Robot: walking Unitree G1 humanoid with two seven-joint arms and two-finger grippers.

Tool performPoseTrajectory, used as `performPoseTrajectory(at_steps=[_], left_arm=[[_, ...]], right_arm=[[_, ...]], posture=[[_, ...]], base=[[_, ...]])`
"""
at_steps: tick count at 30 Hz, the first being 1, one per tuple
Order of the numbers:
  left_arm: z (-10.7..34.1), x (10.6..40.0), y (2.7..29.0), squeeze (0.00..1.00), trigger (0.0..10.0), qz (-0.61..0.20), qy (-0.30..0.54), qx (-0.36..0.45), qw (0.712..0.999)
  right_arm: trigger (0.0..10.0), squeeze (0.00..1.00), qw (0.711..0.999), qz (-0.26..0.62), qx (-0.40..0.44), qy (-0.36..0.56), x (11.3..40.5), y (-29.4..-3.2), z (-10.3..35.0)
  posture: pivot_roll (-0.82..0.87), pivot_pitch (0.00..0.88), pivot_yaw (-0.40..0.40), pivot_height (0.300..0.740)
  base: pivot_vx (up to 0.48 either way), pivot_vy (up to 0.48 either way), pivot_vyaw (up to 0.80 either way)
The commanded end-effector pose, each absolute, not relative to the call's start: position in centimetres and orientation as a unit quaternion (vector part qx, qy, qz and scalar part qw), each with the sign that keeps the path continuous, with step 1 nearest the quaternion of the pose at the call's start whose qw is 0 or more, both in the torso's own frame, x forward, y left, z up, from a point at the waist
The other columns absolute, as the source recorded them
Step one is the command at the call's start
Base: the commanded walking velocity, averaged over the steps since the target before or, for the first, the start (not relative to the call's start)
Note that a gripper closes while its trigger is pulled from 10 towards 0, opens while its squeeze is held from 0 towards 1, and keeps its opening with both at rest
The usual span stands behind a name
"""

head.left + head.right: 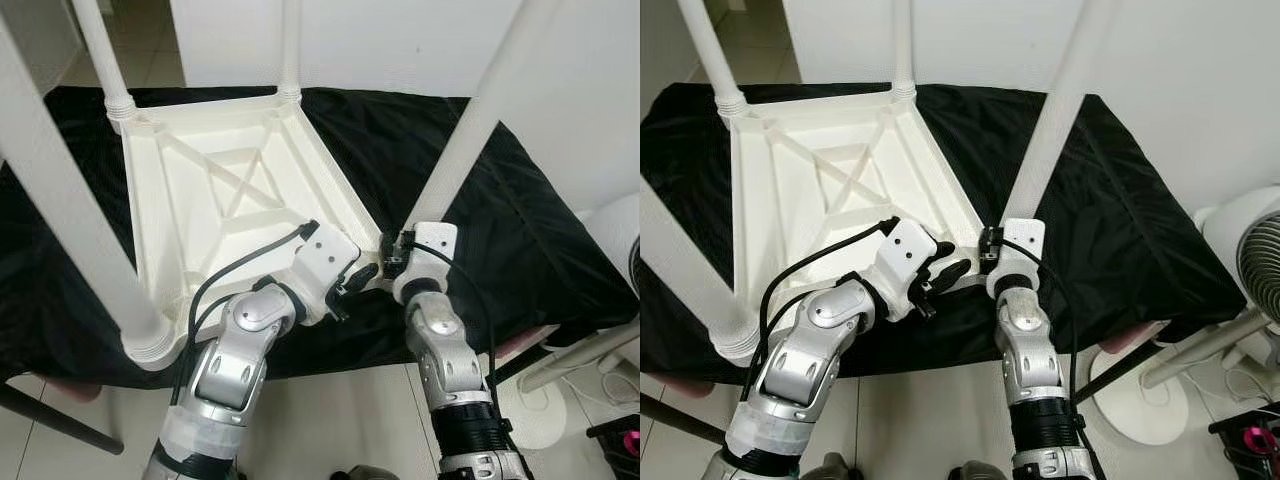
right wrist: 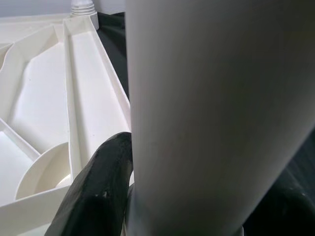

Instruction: Building children table

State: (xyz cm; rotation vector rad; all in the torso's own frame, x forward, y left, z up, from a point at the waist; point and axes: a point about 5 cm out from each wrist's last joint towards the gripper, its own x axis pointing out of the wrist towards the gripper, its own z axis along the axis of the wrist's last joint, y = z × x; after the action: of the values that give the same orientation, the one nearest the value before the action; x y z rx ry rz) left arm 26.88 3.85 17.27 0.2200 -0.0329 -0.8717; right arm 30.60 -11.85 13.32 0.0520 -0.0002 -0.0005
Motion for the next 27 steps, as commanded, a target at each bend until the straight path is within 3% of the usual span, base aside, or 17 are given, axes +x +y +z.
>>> performPoseTrajectory(at_steps=[1,2,3,9,10,11,12,19,27], left_arm=[[17.1,27.4,4.2,0.0,10.0,-0.371,-0.015,0.109,0.922],[17.1,27.4,4.2,0.0,10.0,-0.371,-0.015,0.109,0.922],[17.1,27.4,4.2,0.0,10.0,-0.373,-0.015,0.111,0.921],[17.1,27.3,4.1,0.0,10.0,-0.379,-0.016,0.112,0.918],[17.1,27.3,4.1,0.0,10.0,-0.381,-0.017,0.112,0.918],[17.1,27.3,4.1,0.0,10.0,-0.381,-0.017,0.112,0.918],[17.2,27.3,4.2,0.0,10.0,-0.382,-0.017,0.113,0.917],[17.1,27.3,4.7,0.0,10.0,-0.39,-0.016,0.115,0.914],[16.2,25.5,5.3,0.0,10.0,-0.465,0.0,0.103,0.879]], right_arm=[[10.0,0.0,0.997,0.02,0.059,0.041,29.9,-10.8,11.8],[10.0,0.0,0.997,0.02,0.059,0.041,29.9,-10.8,11.8],[10.0,1.0,0.997,0.021,0.06,0.034,29.9,-11.0,12.1],[10.0,1.0,0.998,0.029,0.056,0.001,29.9,-13.2,13.2],[10.0,0.48,0.998,0.047,0.049,-0.004,29.8,-13.9,13.3],[10.0,0.48,0.998,0.047,0.049,-0.004,29.8,-13.9,13.3],[10.0,0.0,0.997,0.064,0.044,-0.006,29.8,-14.3,13.3],[10.0,0.0,0.992,0.127,0.012,-0.011,29.6,-16.1,13.4],[10.0,0.0,0.958,0.281,-0.052,-0.008,29.8,-18.4,14.1]], posture=[[-0.09,0.019,-0.022,0.74],[-0.09,0.019,-0.022,0.74],[-0.09,0.018,-0.017,0.74],[-0.1,0.012,-0.008,0.74],[-0.1,0.008,-0.007,0.74],[-0.1,0.008,-0.007,0.74],[-0.1,0.008,-0.007,0.74],[-0.11,0.004,0.0,0.74],[-0.1,0.0,-0.008,0.74]], base=[[0.0,0.0,0.0],[0.0,0.0,0.0],[0.0,0.0,0.0],[0.0,0.0,0.0],[0.0,0.0,0.0],[0.0,0.0,0.0],[0.0,0.0,0.0],[0.0,0.0,0.0],[0.0,0.0,0.0]])
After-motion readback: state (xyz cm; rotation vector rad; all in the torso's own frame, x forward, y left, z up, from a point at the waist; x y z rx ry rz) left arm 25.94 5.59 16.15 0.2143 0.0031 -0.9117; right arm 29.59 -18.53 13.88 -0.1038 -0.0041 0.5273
